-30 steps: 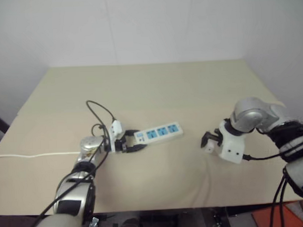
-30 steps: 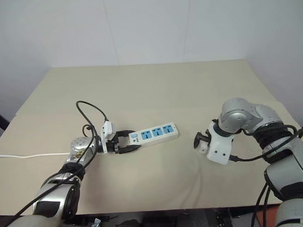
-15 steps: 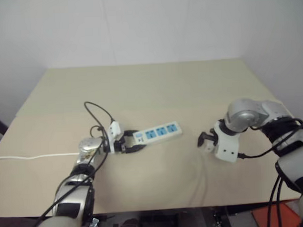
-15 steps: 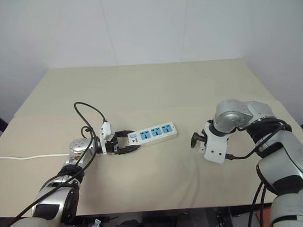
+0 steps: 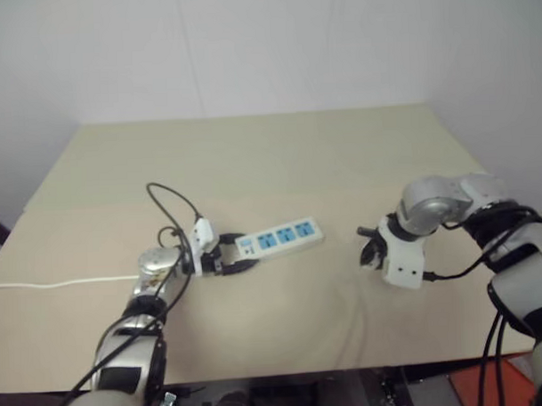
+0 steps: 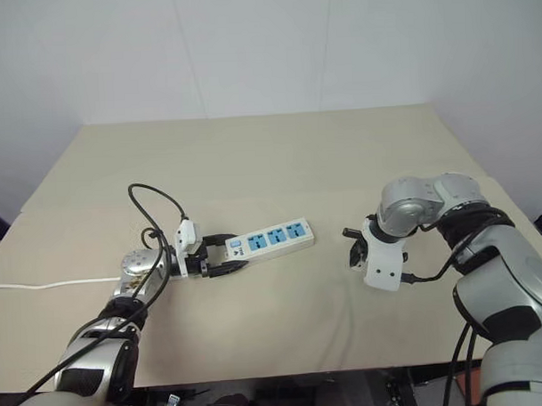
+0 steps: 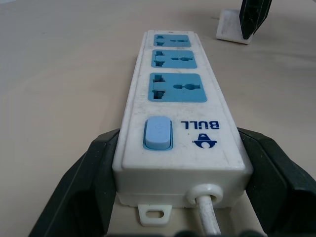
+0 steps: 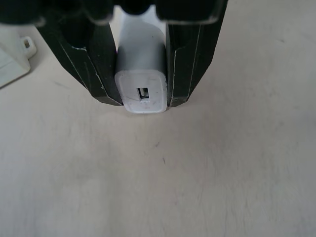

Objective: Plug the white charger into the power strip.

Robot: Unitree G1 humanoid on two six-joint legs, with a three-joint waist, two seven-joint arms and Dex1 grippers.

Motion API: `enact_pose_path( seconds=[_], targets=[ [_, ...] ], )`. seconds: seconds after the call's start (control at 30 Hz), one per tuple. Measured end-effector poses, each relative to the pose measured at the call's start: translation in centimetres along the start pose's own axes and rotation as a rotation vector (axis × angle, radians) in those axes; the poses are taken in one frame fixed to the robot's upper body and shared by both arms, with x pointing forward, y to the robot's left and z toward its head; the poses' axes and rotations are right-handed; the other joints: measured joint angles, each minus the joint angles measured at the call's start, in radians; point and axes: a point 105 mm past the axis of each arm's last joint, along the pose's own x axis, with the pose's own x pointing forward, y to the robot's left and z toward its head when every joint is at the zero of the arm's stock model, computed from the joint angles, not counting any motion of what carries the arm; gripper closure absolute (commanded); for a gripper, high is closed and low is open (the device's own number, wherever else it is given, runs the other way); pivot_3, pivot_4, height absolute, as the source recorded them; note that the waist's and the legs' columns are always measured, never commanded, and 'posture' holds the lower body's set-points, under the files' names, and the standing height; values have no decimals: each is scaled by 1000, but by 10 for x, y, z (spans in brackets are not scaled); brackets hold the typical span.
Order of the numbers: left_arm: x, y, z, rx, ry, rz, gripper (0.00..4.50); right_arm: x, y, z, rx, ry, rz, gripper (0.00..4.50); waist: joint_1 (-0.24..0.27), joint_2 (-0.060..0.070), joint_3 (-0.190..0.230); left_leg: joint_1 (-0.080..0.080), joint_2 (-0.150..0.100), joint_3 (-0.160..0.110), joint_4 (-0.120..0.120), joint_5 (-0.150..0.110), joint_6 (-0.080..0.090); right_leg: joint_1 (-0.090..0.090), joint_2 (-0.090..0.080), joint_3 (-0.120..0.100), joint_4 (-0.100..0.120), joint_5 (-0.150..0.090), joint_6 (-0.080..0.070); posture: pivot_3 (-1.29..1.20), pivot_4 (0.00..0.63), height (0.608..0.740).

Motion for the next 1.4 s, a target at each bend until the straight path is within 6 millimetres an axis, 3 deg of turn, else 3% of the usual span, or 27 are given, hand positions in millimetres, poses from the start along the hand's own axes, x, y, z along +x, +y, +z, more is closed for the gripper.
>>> enact_pose_path(
  seconds=[0.17, 0.3, 0.43, 0.57, 0.8, 1.03, 1.2, 1.4],
  targets=[
    [-1, -6, 1, 13, 9, -62, 1243, -4, -2, -1, 23, 14, -37, 3396, -1, 0, 0, 0, 0, 1, 0, 0, 0, 0, 0, 0, 0, 0, 0, 0, 150, 740],
    [-4, -12, 4, 36, 17, -136, 1243, -22, -5, -7, 146, 55, -144, 3396, 0, 0, 0, -1, 1, 1, 0, -1, 1, 0, 0, 0, -2, 0, 0, 0, 150, 740],
    [-7, -19, 6, 65, 36, -221, 1243, -48, -17, -16, 408, 72, -390, 3396, 1, 0, 0, -3, 1, 0, 0, -2, 3, -1, 0, 0, -3, 0, 0, 0, 150, 740],
    [-5, -24, 8, 77, 38, -265, 1243, -60, -20, -15, 631, 19, -620, 3396, 7, 0, 0, -4, 2, 0, 0, -3, 5, -1, 1, -1, -2, 0, 0, 0, 150, 740],
    [5, -32, 12, 73, 37, -339, 1243, -90, -56, -3, 1106, -292, -1223, 3396, 29, 0, -1, -9, 3, -1, 1, -3, 5, -4, 1, -2, -1, 3, 0, 0, 150, 740],
    [9, -35, 12, 66, 41, -350, 1243, -69, -99, 29, 1320, -783, -1387, 3396, 38, 0, -1, -10, 2, -1, 2, -3, 5, -3, 1, -2, -3, 4, 2, 0, 150, 740],
    [9, -36, 10, 58, 45, -336, 1243, -61, -106, 31, 1350, -929, -1370, 3396, 37, 1, -1, -9, 1, -1, 3, -3, 5, -1, 1, -2, -4, 4, 3, 0, 150, 740],
    [10, -36, 10, 55, 46, -325, 1243, -33, -109, 34, 1371, -1051, -1285, 3396, 33, 1, -1, -8, 1, 0, 3, -3, 5, -1, 1, -2, -3, 4, 3, 0, 150, 740]
  ],
)
